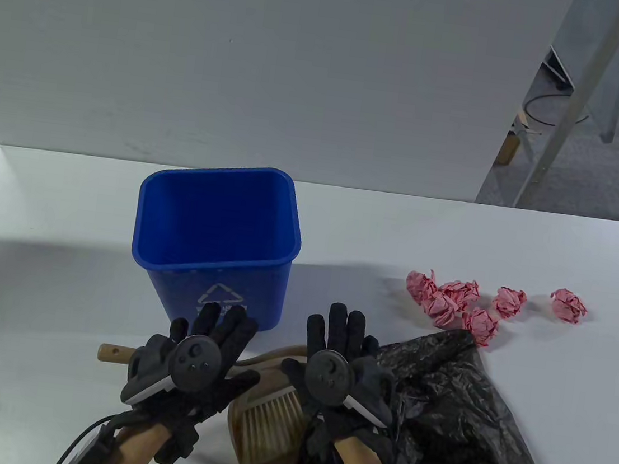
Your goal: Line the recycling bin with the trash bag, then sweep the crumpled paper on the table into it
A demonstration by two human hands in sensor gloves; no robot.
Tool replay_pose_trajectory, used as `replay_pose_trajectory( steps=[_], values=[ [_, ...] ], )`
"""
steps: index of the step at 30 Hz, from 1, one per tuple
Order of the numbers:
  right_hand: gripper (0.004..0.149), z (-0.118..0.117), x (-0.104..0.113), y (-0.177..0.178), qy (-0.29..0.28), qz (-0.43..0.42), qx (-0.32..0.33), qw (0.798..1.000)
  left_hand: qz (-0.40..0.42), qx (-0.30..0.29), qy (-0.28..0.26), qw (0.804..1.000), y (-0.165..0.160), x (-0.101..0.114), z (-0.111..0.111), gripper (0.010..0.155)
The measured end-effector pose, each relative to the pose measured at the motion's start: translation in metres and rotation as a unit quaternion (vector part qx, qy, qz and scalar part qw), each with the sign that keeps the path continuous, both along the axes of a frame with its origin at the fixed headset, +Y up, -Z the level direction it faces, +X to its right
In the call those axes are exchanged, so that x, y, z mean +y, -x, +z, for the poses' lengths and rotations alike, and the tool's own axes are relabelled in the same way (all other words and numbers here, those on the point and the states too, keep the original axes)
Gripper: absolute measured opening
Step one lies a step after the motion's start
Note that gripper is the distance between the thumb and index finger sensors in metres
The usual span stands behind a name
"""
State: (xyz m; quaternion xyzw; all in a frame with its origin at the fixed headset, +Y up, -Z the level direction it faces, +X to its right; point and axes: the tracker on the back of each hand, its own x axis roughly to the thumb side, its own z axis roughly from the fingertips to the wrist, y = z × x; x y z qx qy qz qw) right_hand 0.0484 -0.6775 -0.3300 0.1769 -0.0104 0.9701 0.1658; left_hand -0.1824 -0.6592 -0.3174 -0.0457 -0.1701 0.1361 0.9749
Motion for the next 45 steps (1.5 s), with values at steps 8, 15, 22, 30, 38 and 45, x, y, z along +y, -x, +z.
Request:
replay_pose_trajectory(
  steps=[8,15,22,30,38,45],
  values=[
    [0.08,0.001,0.006,-0.013,-0.012,-0.03,-0.009,0.999,0.001,0.003,0.015,1.0,0.0,-0.001,-0.001,0.082],
    [0.08,-0.004,0.012,-0.037,-0.009,-0.06,-0.054,0.997,0.003,0.002,0.022,1.0,-0.001,0.0,-0.001,0.083],
    [0.082,-0.018,-0.005,-0.083,0.115,-0.062,-0.176,0.976,0.001,0.001,0.03,1.0,-0.001,-0.002,-0.002,0.082],
    [0.076,-0.035,-0.052,-0.115,0.267,-0.027,-0.287,0.92,0.001,0.001,0.035,0.999,-0.002,-0.004,-0.002,0.082],
    [0.063,-0.041,-0.073,-0.126,0.226,0.067,-0.376,0.896,-0.001,0.0,0.041,0.999,-0.003,-0.005,-0.003,0.082],
    [0.037,-0.038,-0.06,-0.132,0.166,-0.025,-0.401,0.901,-0.004,-0.001,0.043,0.999,-0.004,-0.007,-0.003,0.081]
  ],
)
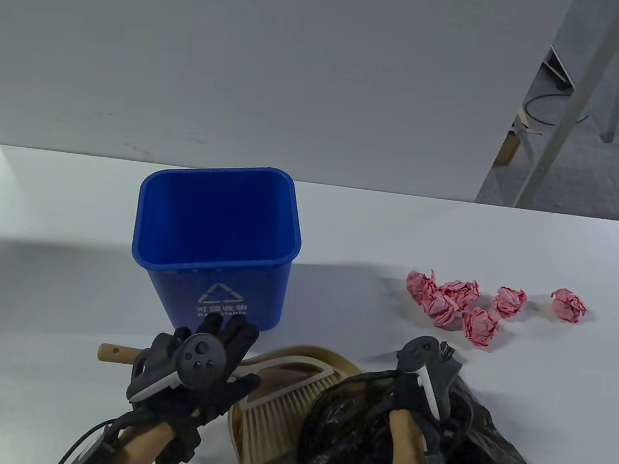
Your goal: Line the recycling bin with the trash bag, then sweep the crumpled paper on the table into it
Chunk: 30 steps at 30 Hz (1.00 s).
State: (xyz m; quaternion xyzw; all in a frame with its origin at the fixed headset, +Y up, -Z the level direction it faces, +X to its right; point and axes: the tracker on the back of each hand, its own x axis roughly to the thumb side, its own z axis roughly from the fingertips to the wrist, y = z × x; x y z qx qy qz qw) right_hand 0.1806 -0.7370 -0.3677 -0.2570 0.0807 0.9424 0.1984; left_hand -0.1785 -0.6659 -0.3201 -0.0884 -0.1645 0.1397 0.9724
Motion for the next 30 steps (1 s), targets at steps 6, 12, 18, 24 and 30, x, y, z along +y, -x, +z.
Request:
replay_pose_trajectory(
  steps=[6,12,18,24,30],
  values=[
    [0.036,0.01,0.037,0.003,-0.168,-0.029,0.007,0.985,0.008,-0.005,-0.007,1.0,-0.001,0.003,0.002,0.081],
    [0.037,0.029,0.076,0.034,-0.3,-0.037,0.124,0.945,0.074,-0.045,-0.022,0.996,-0.011,0.009,0.01,0.085],
    [0.037,0.047,0.097,0.071,-0.394,-0.111,0.231,0.882,0.196,-0.096,-0.032,0.975,-0.041,0.02,0.015,0.102],
    [0.037,0.049,0.099,0.086,-0.405,-0.211,0.286,0.842,0.172,-0.048,-0.049,0.983,-0.071,0.025,-0.008,0.087],
    [0.041,0.049,0.102,0.062,-0.429,-0.192,0.259,0.844,0.288,0.068,-0.149,0.944,-0.02,0.031,-0.015,0.048]
  ],
)
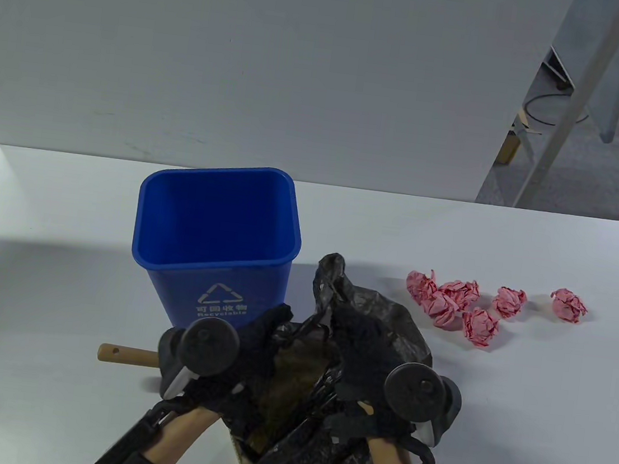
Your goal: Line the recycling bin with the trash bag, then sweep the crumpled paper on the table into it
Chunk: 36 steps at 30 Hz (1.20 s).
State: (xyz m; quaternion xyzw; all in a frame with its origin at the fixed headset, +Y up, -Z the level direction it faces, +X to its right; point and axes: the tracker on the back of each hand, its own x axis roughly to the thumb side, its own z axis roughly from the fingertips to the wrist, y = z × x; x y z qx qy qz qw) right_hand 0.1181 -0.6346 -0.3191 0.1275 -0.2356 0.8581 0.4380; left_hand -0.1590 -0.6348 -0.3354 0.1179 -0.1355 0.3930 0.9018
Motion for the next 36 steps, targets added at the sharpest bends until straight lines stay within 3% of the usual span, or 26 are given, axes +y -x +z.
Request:
replay_pose_trajectory(
  steps=[7,13,15,16,18,22,25,28,31,34,36],
  values=[
    [0.05,0.005,0.006,-0.023,-0.024,0.049,-0.096,0.994,0.155,0.076,-0.046,0.984,0.072,0.018,0.008,0.047],
    [0.051,0.002,0.002,-0.038,0.046,0.072,-0.156,0.984,0.194,0.097,-0.07,0.974,0.094,0.021,0.016,0.047],
    [0.056,0.001,-0.002,-0.044,0.095,0.066,-0.145,0.983,0.19,0.093,-0.073,0.975,0.093,0.02,0.016,0.047],
    [0.058,0.002,-0.003,-0.046,0.093,0.045,-0.125,0.987,0.181,0.09,-0.075,0.976,0.091,0.02,0.016,0.047],
    [0.06,0.008,0.004,-0.047,0.018,0.014,-0.108,0.994,0.162,0.085,-0.082,0.98,0.086,0.02,0.017,0.046],
    [0.071,0.027,0.023,-0.037,-0.07,0.053,-0.076,0.993,0.12,0.078,-0.095,0.985,0.076,0.021,0.019,0.046],
    [0.088,0.024,0.02,-0.02,-0.032,0.089,-0.017,0.995,0.102,0.064,-0.094,0.988,0.07,0.019,0.018,0.046],
    [0.098,0.012,0.013,-0.011,0.033,0.197,-0.051,0.979,0.08,0.053,-0.096,0.991,0.067,0.019,0.017,0.046],
    [0.084,0.0,0.001,-0.014,0.08,0.215,-0.081,0.97,0.053,0.023,-0.087,0.995,0.063,0.017,0.014,0.05],
    [0.047,-0.006,-0.008,-0.024,0.095,0.18,-0.122,0.971,-0.02,-0.04,-0.06,0.997,0.052,0.015,0.01,0.074],
    [0.038,-0.006,-0.009,-0.029,0.097,0.167,-0.139,0.971,-0.081,-0.062,-0.036,0.994,0.044,0.013,0.009,0.091]
  ],
)
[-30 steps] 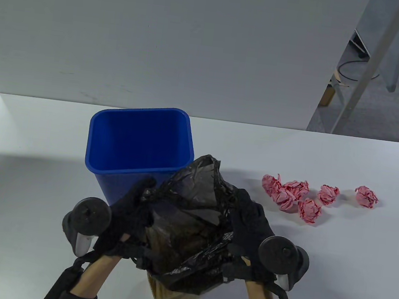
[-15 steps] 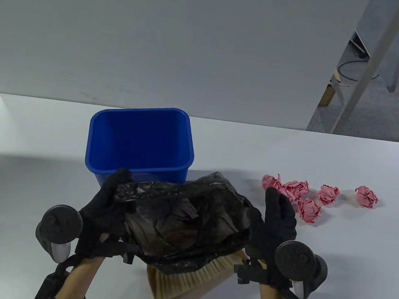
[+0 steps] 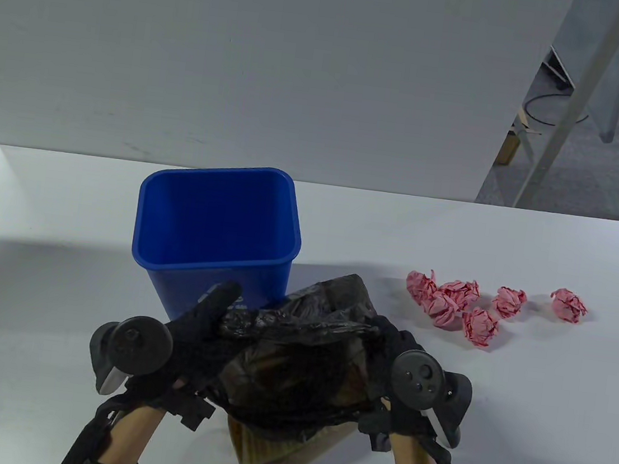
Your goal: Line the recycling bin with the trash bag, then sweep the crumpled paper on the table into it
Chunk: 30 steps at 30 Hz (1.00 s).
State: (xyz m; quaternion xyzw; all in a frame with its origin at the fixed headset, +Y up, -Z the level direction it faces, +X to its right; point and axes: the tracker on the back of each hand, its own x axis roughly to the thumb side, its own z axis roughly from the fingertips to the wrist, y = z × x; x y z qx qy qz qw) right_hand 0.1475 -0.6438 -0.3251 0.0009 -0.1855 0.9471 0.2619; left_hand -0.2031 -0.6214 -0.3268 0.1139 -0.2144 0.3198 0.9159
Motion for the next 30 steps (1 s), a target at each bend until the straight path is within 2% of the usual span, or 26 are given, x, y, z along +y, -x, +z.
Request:
replay_pose_trajectory(
  steps=[3,5,8,11,14,16,21,24,26,28,30],
  values=[
    [0.037,0.003,0.001,-0.01,-0.02,-0.024,-0.041,0.999,-0.12,0.008,0.02,0.993,-0.012,-0.006,-0.001,0.105],
    [0.037,0.006,0.003,-0.016,-0.029,-0.031,-0.061,0.997,-0.153,0.036,0.006,0.988,-0.014,-0.008,-0.001,0.1],
    [0.037,0.011,0.007,-0.031,-0.051,-0.067,-0.102,0.991,-0.202,0.143,-0.043,0.968,-0.009,-0.006,0.001,0.084],
    [0.037,0.014,0.008,-0.04,-0.053,-0.099,-0.108,0.988,-0.165,0.215,-0.069,0.96,0.003,-0.002,0.003,0.07],
    [0.037,0.015,0.008,-0.043,-0.057,-0.1,-0.123,0.986,-0.103,0.247,-0.059,0.962,0.012,0.001,0.006,0.058],
    [0.037,0.017,0.009,-0.047,-0.06,-0.108,-0.133,0.983,-0.093,0.264,-0.051,0.959,0.016,0.004,0.007,0.056],
    [0.037,0.019,0.009,-0.049,-0.062,-0.114,-0.141,0.981,-0.058,0.251,0.017,0.966,0.016,0.004,0.007,0.055],
    [0.037,0.019,0.009,-0.045,-0.053,-0.151,-0.118,0.98,0.04,0.197,0.07,0.977,0.016,0.001,0.005,0.046],
    [0.038,0.015,0.01,-0.04,-0.039,-0.176,-0.097,0.979,0.101,0.153,0.116,0.976,0.008,-0.005,0.0,0.046],
    [0.041,0.01,0.015,-0.036,-0.018,-0.226,-0.07,0.972,0.115,0.112,0.15,0.975,-0.006,-0.004,-0.007,0.047],
    [0.044,0.008,0.027,-0.035,-0.015,-0.277,-0.048,0.96,0.118,0.084,0.154,0.977,-0.023,0.005,-0.012,0.048]
  ],
)
